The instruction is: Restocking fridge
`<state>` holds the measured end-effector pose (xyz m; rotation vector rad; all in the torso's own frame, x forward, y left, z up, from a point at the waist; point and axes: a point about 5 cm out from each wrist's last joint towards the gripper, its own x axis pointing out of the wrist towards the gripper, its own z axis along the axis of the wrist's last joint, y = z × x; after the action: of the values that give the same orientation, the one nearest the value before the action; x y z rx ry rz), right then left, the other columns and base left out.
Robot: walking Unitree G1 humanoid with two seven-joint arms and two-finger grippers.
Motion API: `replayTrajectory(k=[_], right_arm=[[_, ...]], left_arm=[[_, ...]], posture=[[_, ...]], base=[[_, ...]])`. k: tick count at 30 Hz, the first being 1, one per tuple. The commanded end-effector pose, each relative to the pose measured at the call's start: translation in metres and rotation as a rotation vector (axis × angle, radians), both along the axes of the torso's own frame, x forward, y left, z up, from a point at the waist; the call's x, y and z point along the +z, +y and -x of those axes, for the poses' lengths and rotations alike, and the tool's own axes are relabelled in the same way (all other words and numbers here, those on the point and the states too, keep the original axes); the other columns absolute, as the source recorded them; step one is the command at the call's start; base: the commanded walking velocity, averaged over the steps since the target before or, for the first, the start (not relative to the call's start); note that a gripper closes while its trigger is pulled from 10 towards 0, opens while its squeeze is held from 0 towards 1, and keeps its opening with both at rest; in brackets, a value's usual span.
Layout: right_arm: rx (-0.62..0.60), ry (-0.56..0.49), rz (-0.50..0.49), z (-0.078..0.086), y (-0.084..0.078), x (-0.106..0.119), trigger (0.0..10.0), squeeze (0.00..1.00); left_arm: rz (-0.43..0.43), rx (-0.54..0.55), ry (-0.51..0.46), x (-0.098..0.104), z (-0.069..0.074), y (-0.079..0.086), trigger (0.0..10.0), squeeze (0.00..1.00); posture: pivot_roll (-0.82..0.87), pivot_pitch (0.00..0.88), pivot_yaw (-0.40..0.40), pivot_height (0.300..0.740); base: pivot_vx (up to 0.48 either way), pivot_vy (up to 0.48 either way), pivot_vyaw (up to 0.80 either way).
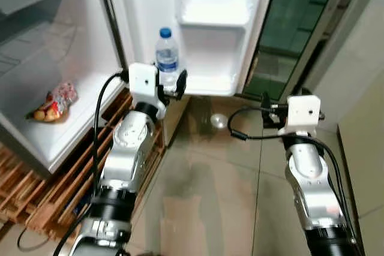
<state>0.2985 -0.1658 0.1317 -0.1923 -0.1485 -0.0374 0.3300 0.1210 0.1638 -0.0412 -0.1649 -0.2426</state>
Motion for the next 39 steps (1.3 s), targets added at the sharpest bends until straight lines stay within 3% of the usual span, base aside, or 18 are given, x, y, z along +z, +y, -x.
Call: replayTrajectory(k=[1, 15, 23, 33, 39], right_arm=[[0.03, -0.002, -0.004, -0.005, 0.005, 0.004, 10.0, 0.0], [0.102, -0.02, 0.005, -0.018, 0.018, 0.011, 10.0, 0.0], [0.11, -0.027, 0.005, -0.018, 0.015, 0.011, 10.0, 0.0], [0.109, -0.026, 0.001, -0.019, 0.015, 0.01, 10.0, 0.0], [0.112, -0.023, 0.002, -0.021, 0.016, 0.009, 10.0, 0.0]], left_arm=[[0.003, 0.028, -0.006, 0.003, 0.002, 0.005, 10.0, 0.0], [-0.003, 0.064, -0.016, 0.004, 0.001, 0.007, 10.0, 0.0], [-0.012, 0.02, -0.041, 0.008, 0.001, -0.003, 10.0, 0.0], [-0.011, 0.012, -0.044, 0.009, 0.0, -0.003, 10.0, 0.0], [0.04, 0.007, -0.061, 0.012, 0.0, -0.001, 10.0, 0.0]], posture=[[-0.01, 0.0, -0.038, 0.74], [0.0, 0.0, -0.067, 0.74], [0.0, 0.0, -0.057, 0.74], [0.0, 0.0, -0.052, 0.74], [0.0, 0.0, -0.052, 0.74]], base=[[0.0, 0.0, 0.64], [0.041, 0.0, 0.43], [0.456, 0.0, 0.0], [0.454, 0.0, 0.0], [0.468, 0.0, 0.0]])
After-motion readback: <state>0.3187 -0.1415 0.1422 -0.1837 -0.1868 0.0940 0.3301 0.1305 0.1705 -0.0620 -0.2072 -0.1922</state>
